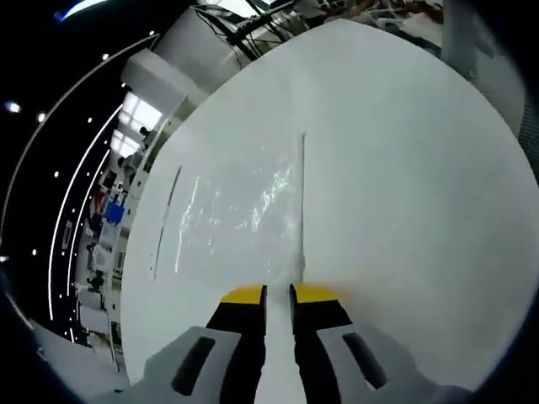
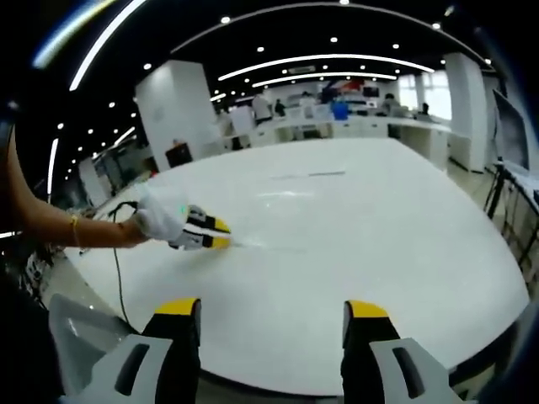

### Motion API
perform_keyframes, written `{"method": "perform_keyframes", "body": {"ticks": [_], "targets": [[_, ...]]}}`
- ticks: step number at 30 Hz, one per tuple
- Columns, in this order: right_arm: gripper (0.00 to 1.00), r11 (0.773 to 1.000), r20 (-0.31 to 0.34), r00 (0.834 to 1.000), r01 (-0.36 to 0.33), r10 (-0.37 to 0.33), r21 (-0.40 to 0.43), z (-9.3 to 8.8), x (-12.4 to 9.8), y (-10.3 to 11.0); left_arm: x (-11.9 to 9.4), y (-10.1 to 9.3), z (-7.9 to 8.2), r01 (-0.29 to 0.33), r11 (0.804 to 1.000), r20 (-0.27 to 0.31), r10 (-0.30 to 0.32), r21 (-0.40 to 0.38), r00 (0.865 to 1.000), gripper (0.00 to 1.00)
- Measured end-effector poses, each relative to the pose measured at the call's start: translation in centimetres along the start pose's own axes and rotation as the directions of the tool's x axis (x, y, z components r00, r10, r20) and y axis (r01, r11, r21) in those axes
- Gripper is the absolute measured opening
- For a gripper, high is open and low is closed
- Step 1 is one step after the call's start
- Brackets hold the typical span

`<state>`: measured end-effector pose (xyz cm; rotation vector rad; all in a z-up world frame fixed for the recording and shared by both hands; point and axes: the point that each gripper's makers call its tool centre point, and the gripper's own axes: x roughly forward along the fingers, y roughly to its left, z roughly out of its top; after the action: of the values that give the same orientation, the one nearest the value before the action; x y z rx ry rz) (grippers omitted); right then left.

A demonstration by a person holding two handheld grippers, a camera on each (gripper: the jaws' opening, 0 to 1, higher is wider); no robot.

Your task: Open the resealable bag by pulling the two sides of the seal apart until the entire bag opening is separated and visibly accessible.

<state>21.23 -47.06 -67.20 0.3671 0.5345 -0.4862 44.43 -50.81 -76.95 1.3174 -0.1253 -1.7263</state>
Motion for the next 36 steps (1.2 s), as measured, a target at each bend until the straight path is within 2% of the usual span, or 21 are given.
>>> {"method": "perform_keyframes", "body": {"ticks": [9,15,17,22,29,32,36], "targets": [[0.66,1.000,0.006,1.000,-0.004,0.004,0.004,0.1,0.2,0.1,0.0,-0.3,-0.3,0.023,1.000,-0.003,-0.023,0.000,1.000,0.01],[0.66,1.000,0.005,1.000,-0.003,0.003,0.005,0.1,0.2,0.0,-0.6,-0.4,0.6,0.041,0.999,0.044,-0.041,-0.012,0.998,0.00],[0.66,1.000,0.005,1.000,-0.005,0.005,0.003,0.1,0.2,0.1,-0.7,-0.8,0.7,0.065,0.996,0.047,-0.062,-0.060,0.997,0.00],[0.66,1.000,0.004,1.000,-0.011,0.011,-0.004,0.1,0.4,0.2,-1.2,-1.3,1.1,0.082,0.996,0.063,-0.079,-0.039,0.995,0.00],[0.66,0.999,0.006,0.999,-0.036,0.037,-0.035,0.5,0.7,1.0,-2.9,-1.8,1.2,0.097,0.994,0.081,-0.092,-0.057,0.992,0.00],[0.66,0.999,0.014,0.999,-0.030,0.031,-0.039,0.7,0.9,1.1,-3.7,-2.3,1.5,0.133,0.988,0.112,-0.124,-0.080,0.986,0.00],[0.66,0.998,0.026,0.999,-0.035,0.036,-0.049,0.9,1.0,1.4,-4.8,-2.7,1.8,0.144,0.987,0.118,-0.135,-0.073,0.984,0.00]]}}
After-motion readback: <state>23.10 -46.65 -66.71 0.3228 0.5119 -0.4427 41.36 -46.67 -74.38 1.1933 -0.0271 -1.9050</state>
